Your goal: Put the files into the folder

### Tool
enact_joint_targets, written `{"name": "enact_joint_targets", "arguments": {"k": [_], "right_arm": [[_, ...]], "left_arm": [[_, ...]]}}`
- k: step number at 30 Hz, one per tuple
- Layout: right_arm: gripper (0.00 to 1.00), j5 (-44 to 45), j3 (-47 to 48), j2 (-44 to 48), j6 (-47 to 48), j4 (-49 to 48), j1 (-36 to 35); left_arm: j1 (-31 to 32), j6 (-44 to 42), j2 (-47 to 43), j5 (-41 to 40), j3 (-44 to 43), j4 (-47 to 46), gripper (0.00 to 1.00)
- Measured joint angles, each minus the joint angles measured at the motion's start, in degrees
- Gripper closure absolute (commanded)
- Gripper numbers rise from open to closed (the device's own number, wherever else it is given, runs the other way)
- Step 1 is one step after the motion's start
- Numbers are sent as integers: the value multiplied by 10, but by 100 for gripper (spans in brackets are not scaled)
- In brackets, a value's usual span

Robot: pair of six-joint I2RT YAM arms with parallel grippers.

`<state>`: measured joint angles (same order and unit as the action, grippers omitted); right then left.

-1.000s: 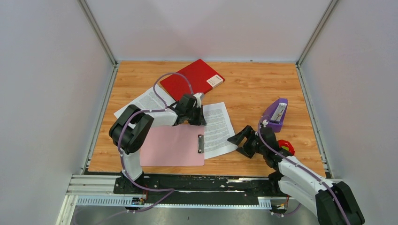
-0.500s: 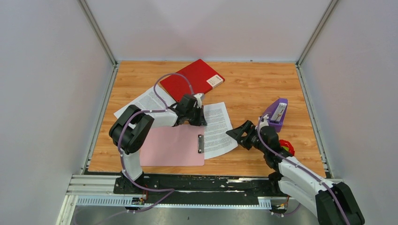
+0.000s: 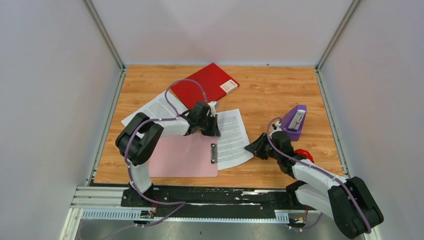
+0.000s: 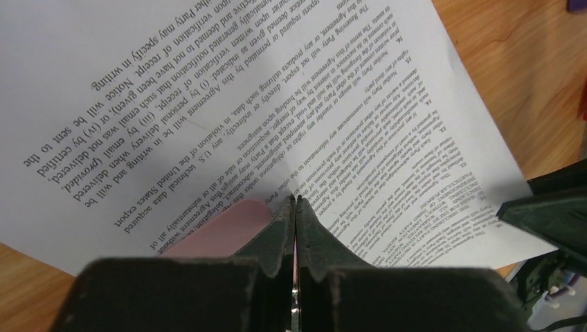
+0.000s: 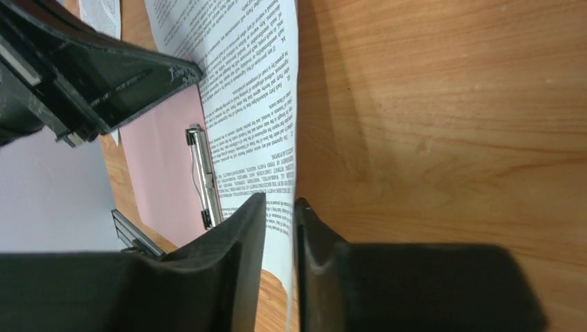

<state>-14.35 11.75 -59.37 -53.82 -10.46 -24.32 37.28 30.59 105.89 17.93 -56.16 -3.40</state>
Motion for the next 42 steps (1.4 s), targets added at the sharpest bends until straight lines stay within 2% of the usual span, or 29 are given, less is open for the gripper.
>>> {"name": "enact_joint_targets", "arguments": {"k": [2,6,9,14,18,22,25,27,34,38,42], "right_arm": [[99,10,16,0,19,25,0],[100,36,80,16,73,96,0],[100,50,147,33,132,149,0],[100,24,269,38,259,219,0],[100,-28,344,32,353,275,0],[100,-96,388,42,421,317,0],[100,-158,410,63,455,343,0],[100,-212,433,81,482,366,0],[100,-389,499,113,561,430,0],[100,-455,523,120,594,480,0],[100,-483,555,118,620,533,-3]], "left_arm": [[2,-7,-6,0,0,19,84],[4,-51,-28,-3,-30,96,60],[4,-108,-51,0,-96,167,45],[4,-235,-104,36,-236,250,41],[4,-343,-180,68,-253,287,38],[-4,-445,-276,103,-236,316,27],[-13,-494,-329,139,-228,334,10],[-19,-507,-356,156,-220,339,3],[-24,-535,-402,207,-157,348,0],[-25,-551,-402,238,-154,355,0],[-26,-537,-406,284,-132,318,1]]}}
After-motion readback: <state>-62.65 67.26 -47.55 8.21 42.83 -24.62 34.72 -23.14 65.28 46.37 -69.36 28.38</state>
